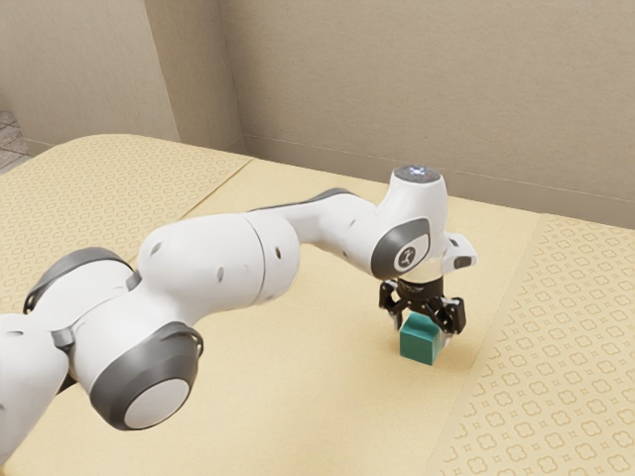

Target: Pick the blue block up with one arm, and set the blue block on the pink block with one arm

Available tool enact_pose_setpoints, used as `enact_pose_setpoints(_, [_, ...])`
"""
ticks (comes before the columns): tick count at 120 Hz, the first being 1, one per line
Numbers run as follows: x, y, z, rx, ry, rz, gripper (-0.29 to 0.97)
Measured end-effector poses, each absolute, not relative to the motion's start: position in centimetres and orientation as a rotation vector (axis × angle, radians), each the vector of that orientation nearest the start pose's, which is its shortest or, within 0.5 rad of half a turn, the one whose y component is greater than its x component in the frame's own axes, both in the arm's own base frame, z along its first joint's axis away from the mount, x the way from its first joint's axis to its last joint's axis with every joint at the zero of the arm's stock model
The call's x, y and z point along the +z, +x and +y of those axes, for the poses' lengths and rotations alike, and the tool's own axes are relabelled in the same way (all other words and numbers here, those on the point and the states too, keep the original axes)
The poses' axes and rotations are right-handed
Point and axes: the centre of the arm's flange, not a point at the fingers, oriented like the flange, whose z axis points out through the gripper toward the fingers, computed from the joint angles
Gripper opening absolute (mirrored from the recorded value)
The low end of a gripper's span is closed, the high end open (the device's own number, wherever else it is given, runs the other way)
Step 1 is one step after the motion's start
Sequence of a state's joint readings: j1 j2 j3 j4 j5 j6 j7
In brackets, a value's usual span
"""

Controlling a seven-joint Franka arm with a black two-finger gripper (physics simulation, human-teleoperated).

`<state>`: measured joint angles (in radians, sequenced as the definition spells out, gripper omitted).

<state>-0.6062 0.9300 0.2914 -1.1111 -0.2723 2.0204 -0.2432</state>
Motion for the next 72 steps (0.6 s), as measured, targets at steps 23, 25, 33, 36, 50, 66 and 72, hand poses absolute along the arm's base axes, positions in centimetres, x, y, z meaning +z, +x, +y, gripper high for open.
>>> enact_pose_setpoints(23, [25.7, 70.3, -31.9, -0.021, -3.172, 0.134, 0.55])
enact_pose_setpoints(25, [25.7, 70.3, -31.9, -0.021, -3.174, 0.136, 0.53])
enact_pose_setpoints(33, [25.7, 70.3, -31.9, -0.023, -3.181, 0.147, 0.45])
enact_pose_setpoints(36, [25.7, 70.3, -31.9, -0.025, -3.183, 0.151, 0.43])
enact_pose_setpoints(50, [25.6, 70.3, -31.8, -0.027, -3.183, 0.163, 0.39])
enact_pose_setpoints(66, [26.2, 70.4, -31.7, -0.039, -3.183, 0.168, 0.35])
enact_pose_setpoints(72, [26.9, 70.5, -31.6, -0.050, -3.183, 0.165, 0.34])
